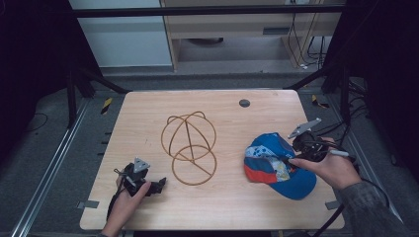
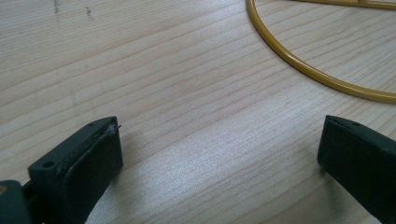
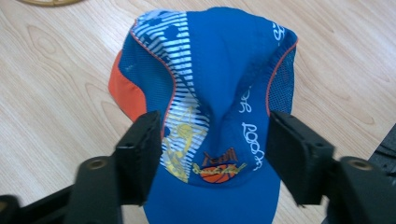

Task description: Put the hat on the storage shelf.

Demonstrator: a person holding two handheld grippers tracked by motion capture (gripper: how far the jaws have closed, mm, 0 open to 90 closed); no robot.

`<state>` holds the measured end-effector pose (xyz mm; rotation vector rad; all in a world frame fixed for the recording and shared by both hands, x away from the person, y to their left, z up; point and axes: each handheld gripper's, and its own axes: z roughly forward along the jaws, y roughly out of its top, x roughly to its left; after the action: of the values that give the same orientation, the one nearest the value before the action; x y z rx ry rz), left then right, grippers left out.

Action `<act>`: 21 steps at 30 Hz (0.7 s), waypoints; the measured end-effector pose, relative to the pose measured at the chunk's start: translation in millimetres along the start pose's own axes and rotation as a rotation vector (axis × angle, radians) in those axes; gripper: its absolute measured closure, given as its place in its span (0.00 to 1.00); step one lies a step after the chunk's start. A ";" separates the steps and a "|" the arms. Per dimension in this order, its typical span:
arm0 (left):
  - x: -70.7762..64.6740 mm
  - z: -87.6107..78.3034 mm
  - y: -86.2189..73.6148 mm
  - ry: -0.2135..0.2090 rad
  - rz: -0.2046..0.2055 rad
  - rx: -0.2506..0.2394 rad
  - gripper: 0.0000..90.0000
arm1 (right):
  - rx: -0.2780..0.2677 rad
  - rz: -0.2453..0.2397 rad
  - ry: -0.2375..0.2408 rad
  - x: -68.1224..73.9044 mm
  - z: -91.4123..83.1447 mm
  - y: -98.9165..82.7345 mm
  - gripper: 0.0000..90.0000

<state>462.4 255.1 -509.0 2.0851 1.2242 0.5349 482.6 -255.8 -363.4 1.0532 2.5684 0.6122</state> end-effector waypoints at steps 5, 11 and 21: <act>0.0 0.0 0.0 0.000 0.001 0.000 0.00 | 0.053 0.003 0.028 -7.9 12.0 -1.1 0.52; 0.0 0.0 0.0 0.001 0.001 0.000 0.00 | 0.073 0.019 0.056 -13.2 22.9 -1.9 0.61; 0.0 0.0 0.0 0.000 0.001 0.000 0.00 | 0.099 0.044 0.110 -17.0 46.1 -5.5 0.75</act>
<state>462.4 255.2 -509.0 2.0857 1.2235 0.5356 510.5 -259.0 -404.1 1.1405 2.7014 0.5739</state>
